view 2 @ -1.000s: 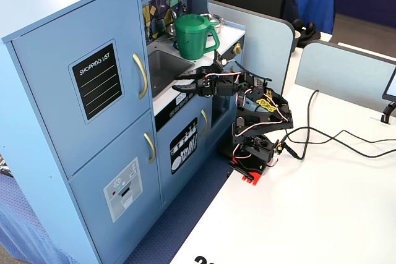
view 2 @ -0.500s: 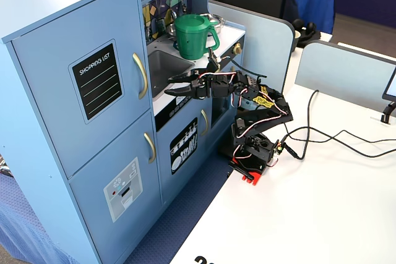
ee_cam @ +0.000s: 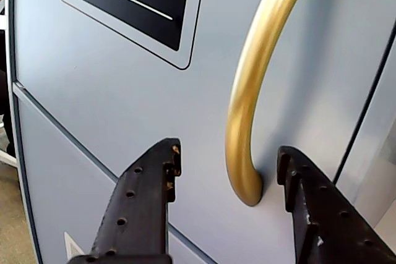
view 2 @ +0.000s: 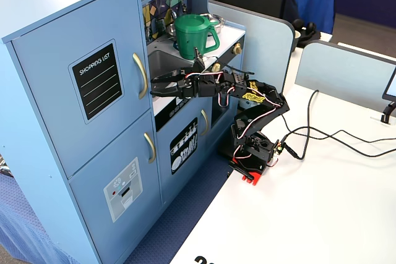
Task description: Open the left cabinet door
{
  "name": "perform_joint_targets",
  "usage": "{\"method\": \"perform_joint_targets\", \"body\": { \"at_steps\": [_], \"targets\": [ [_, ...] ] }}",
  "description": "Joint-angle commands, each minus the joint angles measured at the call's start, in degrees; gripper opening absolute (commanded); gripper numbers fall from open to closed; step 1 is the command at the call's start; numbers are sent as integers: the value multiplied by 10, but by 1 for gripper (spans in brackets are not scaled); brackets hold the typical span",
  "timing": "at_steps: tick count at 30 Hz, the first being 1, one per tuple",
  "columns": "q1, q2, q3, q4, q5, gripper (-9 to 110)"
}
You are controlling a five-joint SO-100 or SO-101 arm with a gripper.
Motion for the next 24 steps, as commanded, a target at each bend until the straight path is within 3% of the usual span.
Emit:
{"method": "perform_joint_targets", "body": {
  "at_steps": [1, 24],
  "targets": [
    [-3, -13, -45, -37, 4, 11],
    [-83, -47, -43, -99, -83, 10]
  ]
}}
